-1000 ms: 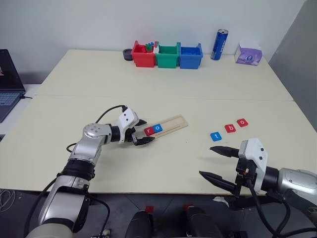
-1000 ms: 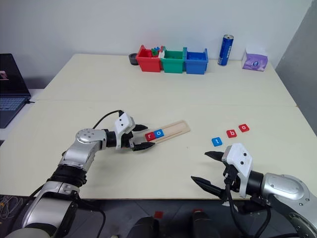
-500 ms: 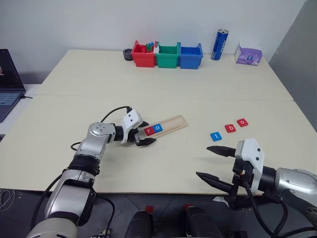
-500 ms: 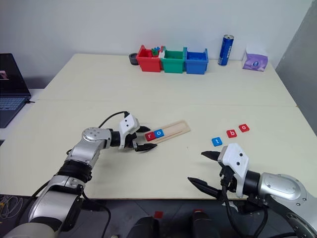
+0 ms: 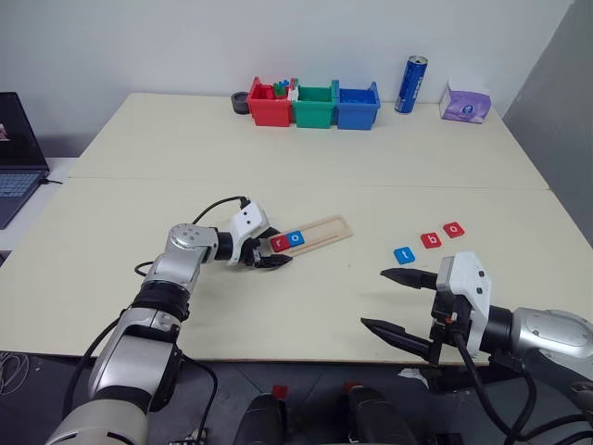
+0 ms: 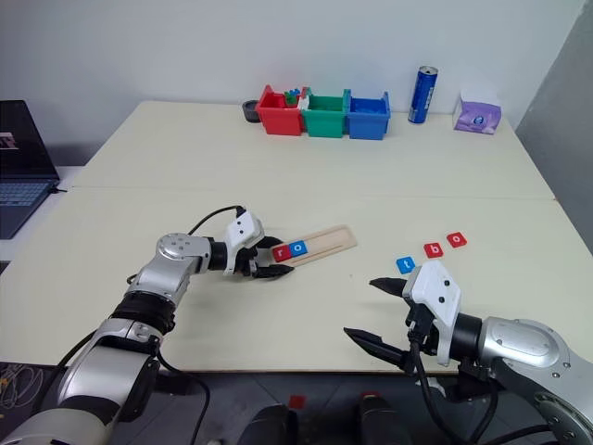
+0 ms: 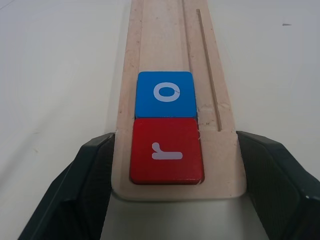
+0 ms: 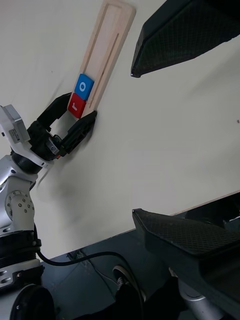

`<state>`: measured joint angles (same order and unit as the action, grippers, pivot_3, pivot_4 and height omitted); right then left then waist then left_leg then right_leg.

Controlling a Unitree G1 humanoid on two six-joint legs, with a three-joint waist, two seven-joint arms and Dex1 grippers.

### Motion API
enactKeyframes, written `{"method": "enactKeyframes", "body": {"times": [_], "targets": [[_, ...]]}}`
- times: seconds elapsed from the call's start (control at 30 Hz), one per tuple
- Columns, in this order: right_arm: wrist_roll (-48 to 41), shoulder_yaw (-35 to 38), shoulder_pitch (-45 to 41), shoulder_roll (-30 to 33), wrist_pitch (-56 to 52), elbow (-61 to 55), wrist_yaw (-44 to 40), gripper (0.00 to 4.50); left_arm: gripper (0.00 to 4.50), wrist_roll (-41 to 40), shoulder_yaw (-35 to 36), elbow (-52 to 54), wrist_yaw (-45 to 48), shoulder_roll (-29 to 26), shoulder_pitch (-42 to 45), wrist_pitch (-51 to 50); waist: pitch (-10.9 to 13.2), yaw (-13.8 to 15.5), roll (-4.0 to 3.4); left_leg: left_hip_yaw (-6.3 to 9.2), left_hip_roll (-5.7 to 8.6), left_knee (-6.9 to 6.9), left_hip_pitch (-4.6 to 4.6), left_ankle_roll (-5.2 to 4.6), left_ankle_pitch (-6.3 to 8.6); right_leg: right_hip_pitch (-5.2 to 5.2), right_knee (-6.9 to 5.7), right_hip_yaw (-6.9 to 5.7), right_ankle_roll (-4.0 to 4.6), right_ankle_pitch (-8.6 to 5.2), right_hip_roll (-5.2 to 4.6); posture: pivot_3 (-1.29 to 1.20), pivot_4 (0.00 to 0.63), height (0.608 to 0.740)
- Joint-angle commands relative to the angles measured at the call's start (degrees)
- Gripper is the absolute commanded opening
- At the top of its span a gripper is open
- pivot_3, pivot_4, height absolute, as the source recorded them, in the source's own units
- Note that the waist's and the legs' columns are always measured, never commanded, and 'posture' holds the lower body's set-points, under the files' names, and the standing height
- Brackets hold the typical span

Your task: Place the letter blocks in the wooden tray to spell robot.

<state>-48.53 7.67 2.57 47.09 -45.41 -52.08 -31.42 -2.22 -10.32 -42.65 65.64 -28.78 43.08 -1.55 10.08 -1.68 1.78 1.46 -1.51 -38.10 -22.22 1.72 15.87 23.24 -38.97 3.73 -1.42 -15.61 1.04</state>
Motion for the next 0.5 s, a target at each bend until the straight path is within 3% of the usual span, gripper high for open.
{"method": "enactKeyframes", "body": {"times": [0.03,0.23,0.37,0.5], "targets": [[0.2,0.5,-0.1,0.9,1.0,-1.8,-0.5,4.50,3.38,1.7,-2.0,1.0,2.7,-0.7,-0.8,-0.2,0.0,0.0,0.00,0.00,0.00,0.00,0.00,0.00,0.00,0.00,0.00,0.00,0.00,0.00,0.00,0.00,0.150,0.740],[1.0,7.8,6.5,5.5,1.5,-0.7,-5.9,4.50,3.38,-0.2,-4.6,9.5,12.9,-2.3,-3.1,3.6,0.0,0.2,0.00,0.01,-0.02,0.02,-0.05,0.00,0.00,0.01,0.03,-0.02,0.00,0.00,-0.04,0.00,0.150,0.740],[1.0,15.7,13.5,7.8,1.1,-0.3,-9.4,4.50,3.38,-1.0,-5.5,13.3,16.5,-2.2,-3.4,4.3,0.0,0.5,0.04,0.03,0.01,0.00,-0.12,0.00,0.00,0.01,0.05,-0.05,0.00,0.00,-0.11,0.00,0.150,0.740],[1.7,18.8,17.1,7.7,1.7,-1.1,-10.3,4.50,3.38,-1.1,-6.4,15.0,17.9,-1.4,-3.2,4.3,0.0,0.2,0.04,0.02,0.01,-0.02,-0.09,0.00,0.00,0.01,0.01,-0.03,-0.04,-0.03,-0.07,0.00,0.150,0.740]]}}
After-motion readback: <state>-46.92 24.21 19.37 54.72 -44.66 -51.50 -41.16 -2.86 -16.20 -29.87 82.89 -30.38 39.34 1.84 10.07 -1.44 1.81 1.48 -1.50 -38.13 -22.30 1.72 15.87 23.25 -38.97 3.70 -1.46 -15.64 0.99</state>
